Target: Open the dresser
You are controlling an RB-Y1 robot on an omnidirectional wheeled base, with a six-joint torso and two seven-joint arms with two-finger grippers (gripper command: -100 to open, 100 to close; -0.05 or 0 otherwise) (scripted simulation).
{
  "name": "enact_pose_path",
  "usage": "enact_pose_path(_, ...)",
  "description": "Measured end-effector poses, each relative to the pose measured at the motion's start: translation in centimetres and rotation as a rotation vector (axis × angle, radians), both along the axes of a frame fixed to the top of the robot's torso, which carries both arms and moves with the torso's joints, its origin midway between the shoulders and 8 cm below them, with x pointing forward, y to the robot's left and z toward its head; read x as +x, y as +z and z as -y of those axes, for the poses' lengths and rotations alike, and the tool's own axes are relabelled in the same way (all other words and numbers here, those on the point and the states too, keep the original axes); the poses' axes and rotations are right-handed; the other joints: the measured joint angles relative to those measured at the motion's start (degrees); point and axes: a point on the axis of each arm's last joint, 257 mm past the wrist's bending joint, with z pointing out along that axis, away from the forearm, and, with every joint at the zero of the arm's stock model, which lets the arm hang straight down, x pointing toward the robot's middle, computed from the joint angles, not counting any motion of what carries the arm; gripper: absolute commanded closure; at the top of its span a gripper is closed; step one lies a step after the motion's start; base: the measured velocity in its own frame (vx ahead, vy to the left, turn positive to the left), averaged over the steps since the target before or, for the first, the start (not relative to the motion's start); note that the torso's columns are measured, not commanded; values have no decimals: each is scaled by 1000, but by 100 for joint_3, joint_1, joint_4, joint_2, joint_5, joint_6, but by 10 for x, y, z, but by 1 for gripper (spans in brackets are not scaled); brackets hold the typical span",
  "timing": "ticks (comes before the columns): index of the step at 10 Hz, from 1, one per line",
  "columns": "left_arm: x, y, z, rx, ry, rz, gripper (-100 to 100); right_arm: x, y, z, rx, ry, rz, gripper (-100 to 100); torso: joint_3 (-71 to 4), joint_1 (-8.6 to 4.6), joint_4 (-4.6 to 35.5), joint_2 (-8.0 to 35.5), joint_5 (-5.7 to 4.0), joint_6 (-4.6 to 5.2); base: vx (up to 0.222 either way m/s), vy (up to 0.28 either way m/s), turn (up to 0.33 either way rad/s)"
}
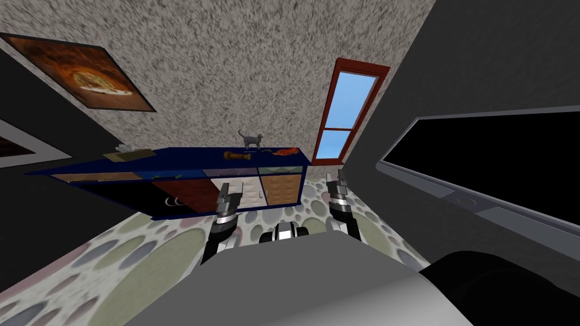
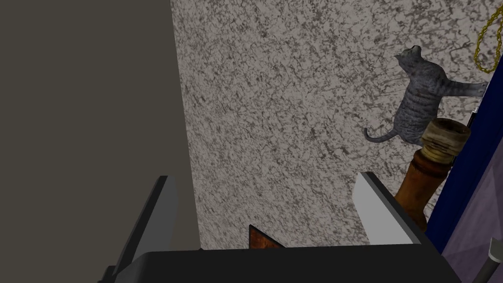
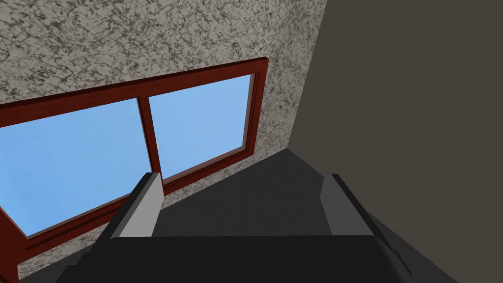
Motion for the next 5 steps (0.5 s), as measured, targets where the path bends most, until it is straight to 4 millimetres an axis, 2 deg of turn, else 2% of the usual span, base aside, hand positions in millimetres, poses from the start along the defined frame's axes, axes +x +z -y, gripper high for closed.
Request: enact_pose_path(5, 2, -31, -5, -12, 4, -17, -100, 0, 0, 0, 0, 0, 0, 0, 1, -5, 0, 2, -2, 0, 89, -72, -12)
